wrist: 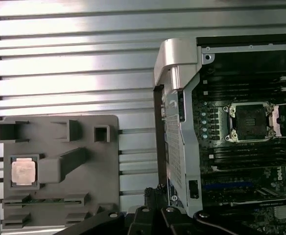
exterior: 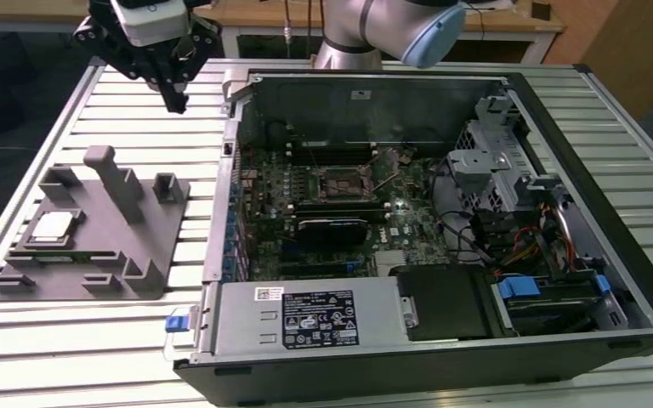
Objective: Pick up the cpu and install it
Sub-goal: 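Reach for the cpu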
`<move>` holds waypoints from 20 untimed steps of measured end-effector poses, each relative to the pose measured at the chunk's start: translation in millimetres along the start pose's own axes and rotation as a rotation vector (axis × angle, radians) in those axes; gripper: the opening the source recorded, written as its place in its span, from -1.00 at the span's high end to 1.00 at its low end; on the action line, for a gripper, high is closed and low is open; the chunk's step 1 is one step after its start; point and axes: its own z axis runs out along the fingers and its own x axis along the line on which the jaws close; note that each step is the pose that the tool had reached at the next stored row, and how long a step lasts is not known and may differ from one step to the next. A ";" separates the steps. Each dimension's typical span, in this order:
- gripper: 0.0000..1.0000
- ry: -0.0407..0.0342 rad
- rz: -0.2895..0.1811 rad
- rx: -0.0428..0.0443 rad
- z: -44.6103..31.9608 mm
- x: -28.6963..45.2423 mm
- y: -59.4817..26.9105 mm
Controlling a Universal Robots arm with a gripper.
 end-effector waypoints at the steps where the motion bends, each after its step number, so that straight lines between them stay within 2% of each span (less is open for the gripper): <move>1: 0.79 0.0000 0.000 -0.0001 0.2 1.7 -0.1; 8: 0.79 0.0001 0.000 -0.0018 2.6 11.8 -1.1; 20: 0.79 0.0003 0.000 -0.0051 7.6 34.6 -5.3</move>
